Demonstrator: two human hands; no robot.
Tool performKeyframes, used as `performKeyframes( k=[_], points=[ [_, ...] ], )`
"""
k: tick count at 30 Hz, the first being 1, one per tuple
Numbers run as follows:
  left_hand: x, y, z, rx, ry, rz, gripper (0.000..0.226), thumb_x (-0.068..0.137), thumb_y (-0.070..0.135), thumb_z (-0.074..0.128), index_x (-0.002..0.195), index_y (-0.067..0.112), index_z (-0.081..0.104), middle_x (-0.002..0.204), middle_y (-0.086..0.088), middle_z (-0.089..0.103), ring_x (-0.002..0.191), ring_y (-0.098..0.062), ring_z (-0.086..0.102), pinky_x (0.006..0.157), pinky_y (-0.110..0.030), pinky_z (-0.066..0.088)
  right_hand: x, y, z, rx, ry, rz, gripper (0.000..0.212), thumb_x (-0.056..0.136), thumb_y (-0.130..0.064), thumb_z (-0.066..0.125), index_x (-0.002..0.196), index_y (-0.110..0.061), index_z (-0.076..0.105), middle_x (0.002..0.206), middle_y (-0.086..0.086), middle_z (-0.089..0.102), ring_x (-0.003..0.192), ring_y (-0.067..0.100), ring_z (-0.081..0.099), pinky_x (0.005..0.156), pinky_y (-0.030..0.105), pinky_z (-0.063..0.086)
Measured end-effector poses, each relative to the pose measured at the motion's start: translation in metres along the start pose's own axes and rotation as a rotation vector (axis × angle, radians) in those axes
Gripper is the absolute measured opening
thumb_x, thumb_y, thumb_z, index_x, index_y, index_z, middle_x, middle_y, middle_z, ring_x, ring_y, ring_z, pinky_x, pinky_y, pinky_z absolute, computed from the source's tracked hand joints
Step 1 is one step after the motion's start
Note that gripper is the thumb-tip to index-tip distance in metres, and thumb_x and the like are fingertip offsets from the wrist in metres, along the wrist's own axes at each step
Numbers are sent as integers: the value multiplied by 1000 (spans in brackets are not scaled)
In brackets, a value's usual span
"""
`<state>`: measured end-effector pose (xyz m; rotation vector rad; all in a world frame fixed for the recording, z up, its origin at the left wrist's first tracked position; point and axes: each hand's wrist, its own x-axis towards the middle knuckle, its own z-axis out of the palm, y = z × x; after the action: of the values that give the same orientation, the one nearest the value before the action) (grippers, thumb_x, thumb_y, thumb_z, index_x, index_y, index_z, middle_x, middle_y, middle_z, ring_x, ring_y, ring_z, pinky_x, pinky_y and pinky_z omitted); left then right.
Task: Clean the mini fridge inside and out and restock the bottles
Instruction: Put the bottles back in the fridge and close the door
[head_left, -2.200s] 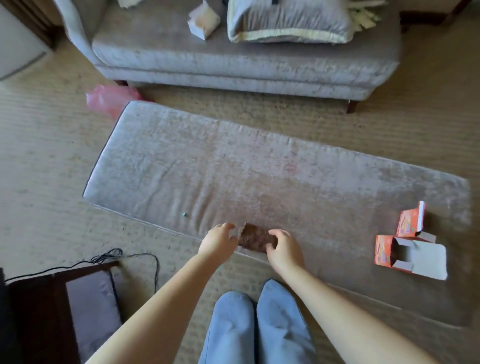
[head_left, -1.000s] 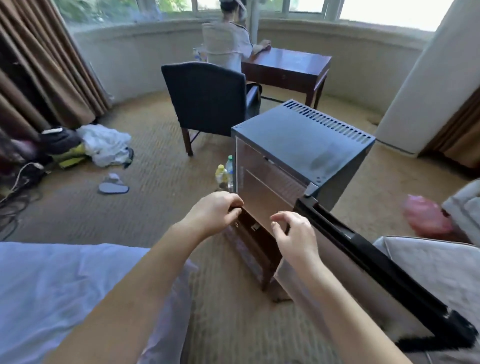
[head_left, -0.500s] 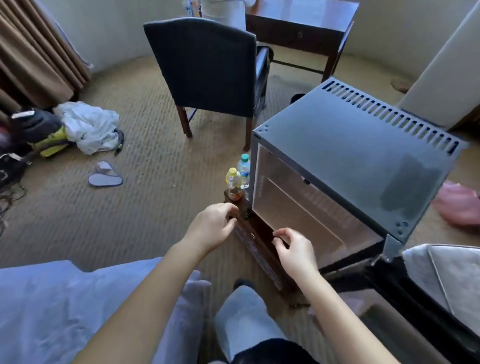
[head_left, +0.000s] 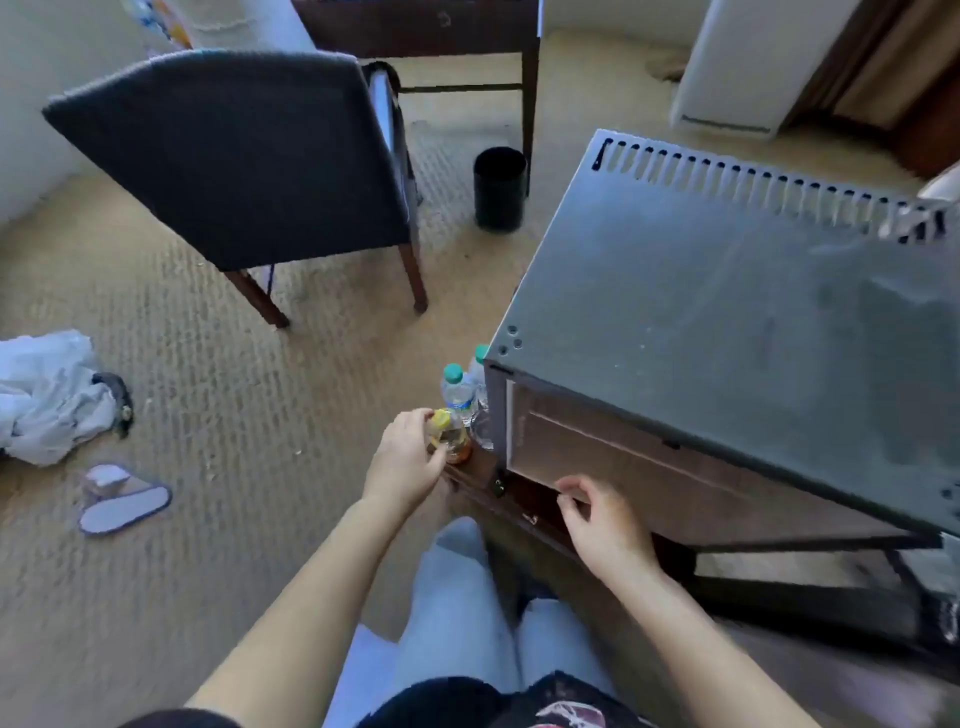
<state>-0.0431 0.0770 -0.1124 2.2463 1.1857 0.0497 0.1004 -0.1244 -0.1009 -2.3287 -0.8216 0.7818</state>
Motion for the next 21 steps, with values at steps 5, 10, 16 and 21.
performKeyframes(
  k=[5, 10, 16, 21],
  points=[
    [59, -52, 45, 14, -2, 101, 68, 87, 28, 65, 144, 8, 35, 145, -7, 41, 131, -25, 40, 107, -32, 30, 22, 32, 62, 24, 192, 94, 13, 89, -17, 62, 99, -20, 70, 103, -5, 67, 105, 16, 57, 85, 23, 39],
    [86, -100, 101, -118, 12, 240, 60, 88, 23, 65, 141, 9, 41, 138, -10, 50, 126, -25, 47, 100, -22, 31, 27, 58, 144, 106, 347, 64, 12, 86, -11, 65, 93, -20, 70, 95, -6, 68, 94, 16, 61, 75, 20, 36],
    [87, -117, 115, -86, 180, 428, 32, 92, 27, 60, 120, 13, 51, 106, -12, 65, 97, -33, 59, 73, -33, 37, -33, 68, 211, 141, 534, 6, 16, 88, -10, 62, 97, -21, 71, 98, -10, 66, 94, 6, 56, 80, 17, 38],
    [33, -131, 74, -157, 270, 535, 31, 93, 30, 59, 118, 13, 51, 103, -10, 66, 92, -32, 60, 69, -31, 35, -106, 45, 236, 131, 595, 28, 17, 91, -12, 59, 100, -21, 70, 96, -12, 64, 97, 6, 57, 75, 11, 32]
  ],
)
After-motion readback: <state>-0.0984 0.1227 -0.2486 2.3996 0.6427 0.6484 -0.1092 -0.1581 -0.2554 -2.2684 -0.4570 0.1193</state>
